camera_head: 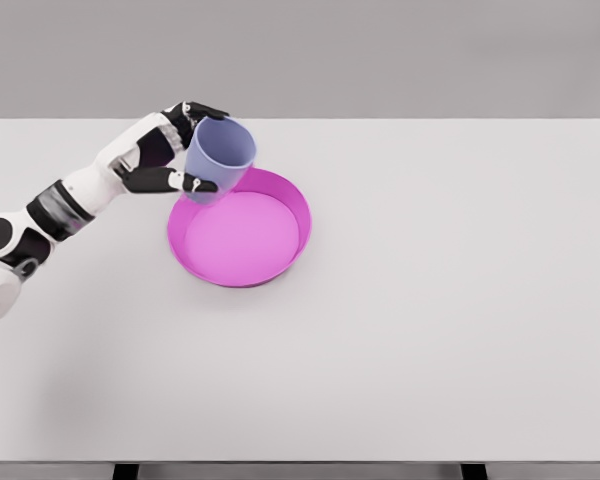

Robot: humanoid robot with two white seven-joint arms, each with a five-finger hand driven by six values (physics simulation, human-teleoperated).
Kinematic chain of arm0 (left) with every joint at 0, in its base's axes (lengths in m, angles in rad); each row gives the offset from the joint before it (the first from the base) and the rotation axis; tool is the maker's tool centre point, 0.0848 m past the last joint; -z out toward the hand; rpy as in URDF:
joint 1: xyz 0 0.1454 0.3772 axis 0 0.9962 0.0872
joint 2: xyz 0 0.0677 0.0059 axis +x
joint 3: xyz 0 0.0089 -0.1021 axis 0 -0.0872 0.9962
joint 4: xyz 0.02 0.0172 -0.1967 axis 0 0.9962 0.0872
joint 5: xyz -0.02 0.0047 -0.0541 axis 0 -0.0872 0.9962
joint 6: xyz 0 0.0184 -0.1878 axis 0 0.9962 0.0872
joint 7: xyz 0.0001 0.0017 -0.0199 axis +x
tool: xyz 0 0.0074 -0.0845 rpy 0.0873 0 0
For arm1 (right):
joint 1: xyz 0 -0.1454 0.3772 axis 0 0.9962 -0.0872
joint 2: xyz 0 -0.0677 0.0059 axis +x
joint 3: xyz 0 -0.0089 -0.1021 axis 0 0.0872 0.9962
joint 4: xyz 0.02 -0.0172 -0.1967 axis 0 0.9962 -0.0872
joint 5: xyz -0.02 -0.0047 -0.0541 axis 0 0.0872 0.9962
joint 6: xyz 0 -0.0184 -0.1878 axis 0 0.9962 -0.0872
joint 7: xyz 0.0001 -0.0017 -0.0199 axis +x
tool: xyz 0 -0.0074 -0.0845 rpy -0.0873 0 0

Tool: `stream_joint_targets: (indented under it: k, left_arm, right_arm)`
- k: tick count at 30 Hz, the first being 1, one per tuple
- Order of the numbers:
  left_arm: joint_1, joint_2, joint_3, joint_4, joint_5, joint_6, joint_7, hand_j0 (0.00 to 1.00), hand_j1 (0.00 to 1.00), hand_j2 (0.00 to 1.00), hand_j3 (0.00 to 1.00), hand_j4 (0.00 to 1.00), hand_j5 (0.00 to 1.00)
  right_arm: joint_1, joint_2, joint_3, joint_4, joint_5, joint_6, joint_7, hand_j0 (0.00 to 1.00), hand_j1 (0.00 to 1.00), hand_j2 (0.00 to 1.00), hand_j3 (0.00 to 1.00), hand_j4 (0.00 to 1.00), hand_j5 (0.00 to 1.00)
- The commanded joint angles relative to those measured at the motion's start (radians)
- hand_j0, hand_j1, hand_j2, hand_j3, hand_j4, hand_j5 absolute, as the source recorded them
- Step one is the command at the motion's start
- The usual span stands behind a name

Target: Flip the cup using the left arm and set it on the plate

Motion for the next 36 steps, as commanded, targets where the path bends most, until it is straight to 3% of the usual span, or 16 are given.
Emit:
stream_joint_targets:
  k: [1, 5, 10, 29, 33, 36]
  left_arm:
    - [0.002, -0.013, -0.007, -0.020, 0.094, -0.007, -0.002, 0.50, 0.50, 0.50, 0.50, 0.50, 0.50]
    - [0.009, -0.048, -0.007, -0.012, 0.097, -0.027, 0.005, 0.48, 0.48, 0.48, 0.48, 0.48, 0.48]
    - [0.014, -0.097, -0.088, 0.069, 0.094, -0.027, 0.024, 0.48, 0.48, 0.48, 0.48, 0.48, 0.48]
    - [0.035, -0.102, -0.139, 0.072, 0.134, -0.027, 0.044, 0.51, 0.51, 0.51, 0.51, 0.51, 0.51]
    - [0.029, -0.121, -0.130, 0.123, 0.134, -0.027, 0.047, 0.50, 0.50, 0.50, 0.50, 0.50, 0.50]
    - [0.025, -0.180, -0.133, 0.220, 0.132, -0.027, 0.049, 0.50, 0.50, 0.50, 0.50, 0.50, 0.50]
  right_arm:
    - [0.000, 0.000, 0.000, 0.000, 0.000, 0.000, 0.000, 1.00, 1.00, 1.00, 1.00, 1.00, 1.00]
    - [0.000, 0.000, 0.000, 0.000, 0.000, 0.000, 0.000, 1.00, 1.00, 1.00, 1.00, 1.00, 1.00]
    - [-0.002, 0.000, 0.000, 0.000, 0.000, 0.000, 0.000, 1.00, 1.00, 1.00, 1.00, 1.00, 1.00]
    - [0.000, 0.000, 0.000, 0.000, 0.000, 0.000, 0.002, 1.00, 1.00, 1.00, 1.00, 1.00, 1.00]
    - [0.000, 0.000, 0.000, 0.000, 0.000, 0.000, 0.000, 1.00, 1.00, 1.00, 1.00, 1.00, 1.00]
    - [0.000, 0.000, 0.000, 0.000, 0.000, 0.000, 0.000, 1.00, 1.00, 1.00, 1.00, 1.00, 1.00]
